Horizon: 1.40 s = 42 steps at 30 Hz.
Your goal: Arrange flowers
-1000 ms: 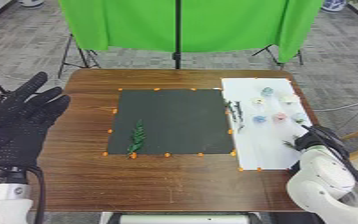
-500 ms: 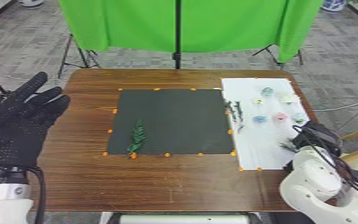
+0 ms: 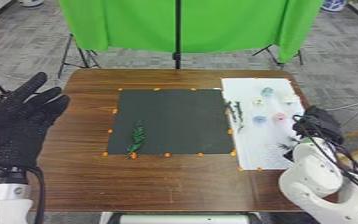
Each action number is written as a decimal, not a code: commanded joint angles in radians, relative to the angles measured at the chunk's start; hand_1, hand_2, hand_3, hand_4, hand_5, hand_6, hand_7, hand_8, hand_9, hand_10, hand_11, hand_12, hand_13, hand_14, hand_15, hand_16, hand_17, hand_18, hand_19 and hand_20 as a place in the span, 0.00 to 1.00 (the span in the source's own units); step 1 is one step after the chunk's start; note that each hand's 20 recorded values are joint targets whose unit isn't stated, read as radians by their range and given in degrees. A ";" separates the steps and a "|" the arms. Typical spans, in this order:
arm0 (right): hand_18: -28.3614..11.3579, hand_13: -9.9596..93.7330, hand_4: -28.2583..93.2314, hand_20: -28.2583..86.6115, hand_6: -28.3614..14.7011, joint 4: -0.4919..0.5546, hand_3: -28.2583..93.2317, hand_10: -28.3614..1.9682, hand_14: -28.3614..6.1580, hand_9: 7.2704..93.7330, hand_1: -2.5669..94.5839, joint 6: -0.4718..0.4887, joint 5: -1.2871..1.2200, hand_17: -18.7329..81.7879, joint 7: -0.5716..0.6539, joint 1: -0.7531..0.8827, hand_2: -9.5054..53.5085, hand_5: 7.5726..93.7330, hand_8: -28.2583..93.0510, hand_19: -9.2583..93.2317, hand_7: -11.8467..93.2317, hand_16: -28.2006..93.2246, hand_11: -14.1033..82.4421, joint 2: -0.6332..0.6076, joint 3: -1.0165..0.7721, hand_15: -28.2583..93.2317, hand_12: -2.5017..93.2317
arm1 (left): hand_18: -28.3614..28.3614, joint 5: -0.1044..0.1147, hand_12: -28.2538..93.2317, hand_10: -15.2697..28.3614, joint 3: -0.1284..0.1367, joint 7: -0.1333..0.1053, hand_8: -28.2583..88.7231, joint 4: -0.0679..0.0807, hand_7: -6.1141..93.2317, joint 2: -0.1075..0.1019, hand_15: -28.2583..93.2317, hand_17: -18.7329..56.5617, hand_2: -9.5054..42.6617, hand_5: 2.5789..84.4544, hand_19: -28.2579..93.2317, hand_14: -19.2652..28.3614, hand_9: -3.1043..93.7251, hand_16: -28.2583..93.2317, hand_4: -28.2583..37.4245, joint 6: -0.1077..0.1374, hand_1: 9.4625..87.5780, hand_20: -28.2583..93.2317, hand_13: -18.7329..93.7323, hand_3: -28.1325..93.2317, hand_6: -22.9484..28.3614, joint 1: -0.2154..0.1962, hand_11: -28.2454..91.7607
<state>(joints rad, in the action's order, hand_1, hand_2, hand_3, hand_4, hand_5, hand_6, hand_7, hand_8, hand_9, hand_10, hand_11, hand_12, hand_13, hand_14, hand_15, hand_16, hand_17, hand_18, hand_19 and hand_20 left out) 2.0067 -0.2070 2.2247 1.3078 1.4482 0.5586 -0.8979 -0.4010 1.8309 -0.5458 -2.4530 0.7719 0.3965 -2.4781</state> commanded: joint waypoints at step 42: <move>0.29 0.83 0.05 0.19 0.32 -0.058 0.77 0.27 0.53 0.78 0.54 0.525 -0.506 0.70 -0.013 -0.130 0.00 0.64 0.17 1.00 0.17 0.29 0.54 -0.056 -0.018 0.79 0.13 | 0.93 -0.005 0.33 0.83 -0.006 0.028 0.15 -0.003 0.25 0.000 0.69 0.14 0.32 0.43 0.72 1.00 0.41 0.15 0.07 0.013 0.17 0.34 0.40 0.90 0.64 0.011 0.50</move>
<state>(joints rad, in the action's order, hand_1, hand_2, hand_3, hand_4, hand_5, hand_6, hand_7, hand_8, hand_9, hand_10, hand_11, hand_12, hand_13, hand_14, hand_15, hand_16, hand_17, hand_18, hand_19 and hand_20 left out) 1.9530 0.3480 1.7025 1.3059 1.3211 0.4995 -0.9467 -0.4037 1.8290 -0.5303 -2.4592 0.7717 0.4068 -2.4652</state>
